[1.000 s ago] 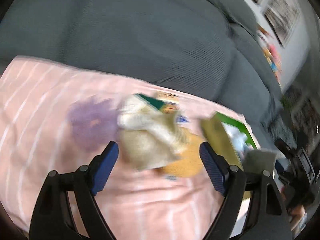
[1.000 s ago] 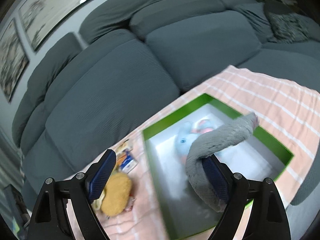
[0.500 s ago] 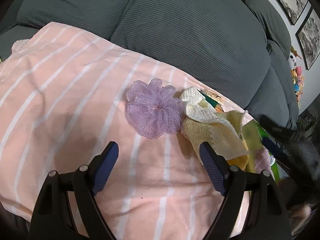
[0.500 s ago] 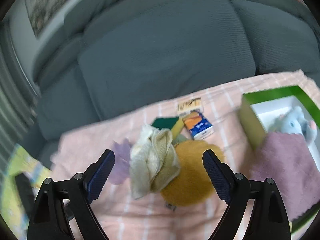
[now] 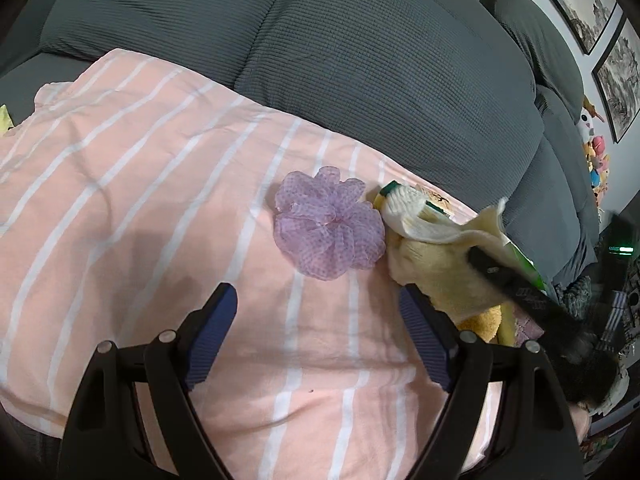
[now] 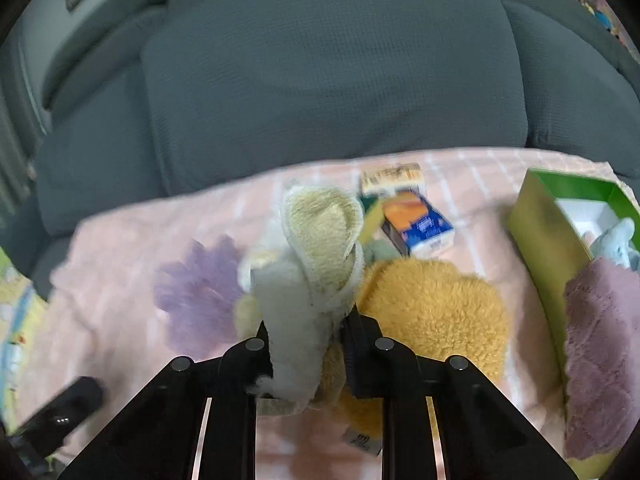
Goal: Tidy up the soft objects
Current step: 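Return the right tool to the pile and grasp the cream-yellow knit towel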
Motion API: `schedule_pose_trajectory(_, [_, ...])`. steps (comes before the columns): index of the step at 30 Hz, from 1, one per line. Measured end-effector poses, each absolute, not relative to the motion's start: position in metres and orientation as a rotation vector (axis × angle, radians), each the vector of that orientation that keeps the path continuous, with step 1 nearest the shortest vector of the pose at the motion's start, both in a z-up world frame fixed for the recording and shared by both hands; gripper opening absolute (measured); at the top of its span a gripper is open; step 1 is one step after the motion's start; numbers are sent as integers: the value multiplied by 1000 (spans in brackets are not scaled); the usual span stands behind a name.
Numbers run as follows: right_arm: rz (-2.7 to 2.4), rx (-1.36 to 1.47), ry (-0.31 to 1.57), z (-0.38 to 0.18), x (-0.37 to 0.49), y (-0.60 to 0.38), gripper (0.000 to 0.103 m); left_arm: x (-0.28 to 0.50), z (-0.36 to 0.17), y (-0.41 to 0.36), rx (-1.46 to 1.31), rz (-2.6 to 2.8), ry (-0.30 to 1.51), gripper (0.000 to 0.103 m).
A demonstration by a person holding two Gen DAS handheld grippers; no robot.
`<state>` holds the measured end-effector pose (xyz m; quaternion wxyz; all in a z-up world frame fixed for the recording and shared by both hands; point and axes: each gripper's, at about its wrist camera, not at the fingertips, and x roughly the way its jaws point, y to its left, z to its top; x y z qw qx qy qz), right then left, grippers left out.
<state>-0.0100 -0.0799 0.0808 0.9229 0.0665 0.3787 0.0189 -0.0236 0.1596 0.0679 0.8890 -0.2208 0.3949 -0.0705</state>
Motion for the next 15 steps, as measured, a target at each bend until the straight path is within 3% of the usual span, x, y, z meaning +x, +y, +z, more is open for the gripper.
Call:
schedule_pose_trajectory(9, [219,176,609,178,-96,-69,21,-25,67,168,-478,-142,830,82])
schedule_pose_trajectory(15, [373,166,728,178,-137,-70,21,-30,70,167,-467,-151,825,82])
